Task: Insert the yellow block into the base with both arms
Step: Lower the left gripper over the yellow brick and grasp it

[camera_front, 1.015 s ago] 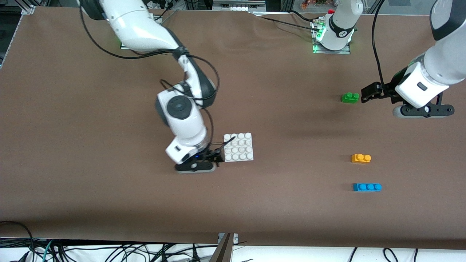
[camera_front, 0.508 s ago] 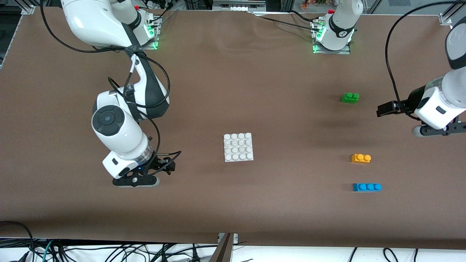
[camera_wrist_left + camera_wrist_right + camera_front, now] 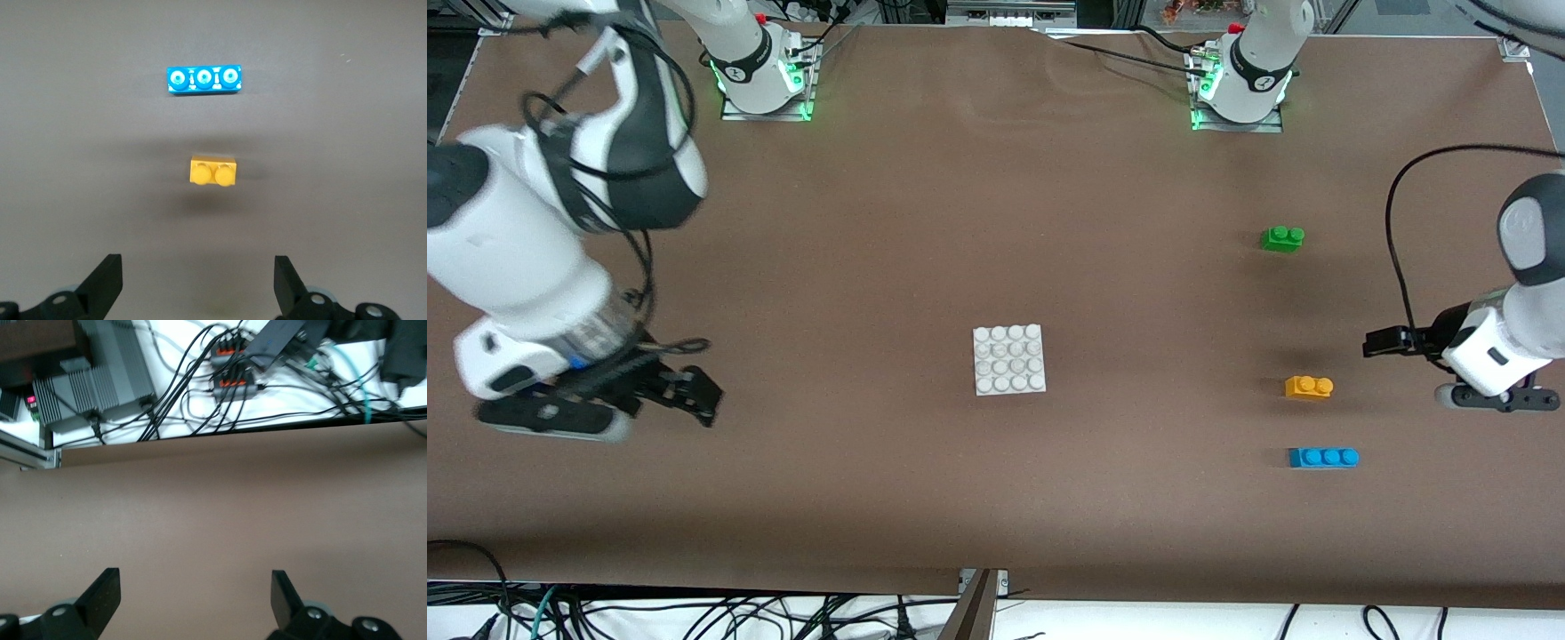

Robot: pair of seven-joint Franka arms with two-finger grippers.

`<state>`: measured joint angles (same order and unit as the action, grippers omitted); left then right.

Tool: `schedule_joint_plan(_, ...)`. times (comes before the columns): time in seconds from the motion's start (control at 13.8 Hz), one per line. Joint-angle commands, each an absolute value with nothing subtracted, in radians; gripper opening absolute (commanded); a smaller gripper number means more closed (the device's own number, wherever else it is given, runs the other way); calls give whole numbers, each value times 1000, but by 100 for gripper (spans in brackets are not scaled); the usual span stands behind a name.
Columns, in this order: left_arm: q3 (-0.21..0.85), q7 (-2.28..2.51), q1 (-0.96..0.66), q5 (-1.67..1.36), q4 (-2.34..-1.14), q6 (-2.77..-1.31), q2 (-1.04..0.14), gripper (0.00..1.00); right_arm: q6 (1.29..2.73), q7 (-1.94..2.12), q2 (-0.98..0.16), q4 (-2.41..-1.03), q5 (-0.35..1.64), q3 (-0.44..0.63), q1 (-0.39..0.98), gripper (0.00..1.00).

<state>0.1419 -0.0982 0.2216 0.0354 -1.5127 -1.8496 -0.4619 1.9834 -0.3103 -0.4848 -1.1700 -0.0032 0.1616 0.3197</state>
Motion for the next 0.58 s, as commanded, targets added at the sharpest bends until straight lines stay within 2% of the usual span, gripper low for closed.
schedule_joint_plan(0.0, 146, -121, 216, 69, -1485, -1899, -546, 100, 1979, -302, -309, -1349, -6, 150, 293, 100)
schedule_joint_plan(0.22, 146, -190, 206, 86, -1515, -1983, -597, 100, 1794, -310, -215, -1396, -9, 150, 269, 100)
schedule_joint_plan(0.51, 147, -250, 204, 143, -1613, -2150, -629, 100, 1729, -217, -189, -1391, -23, 132, 197, 100)
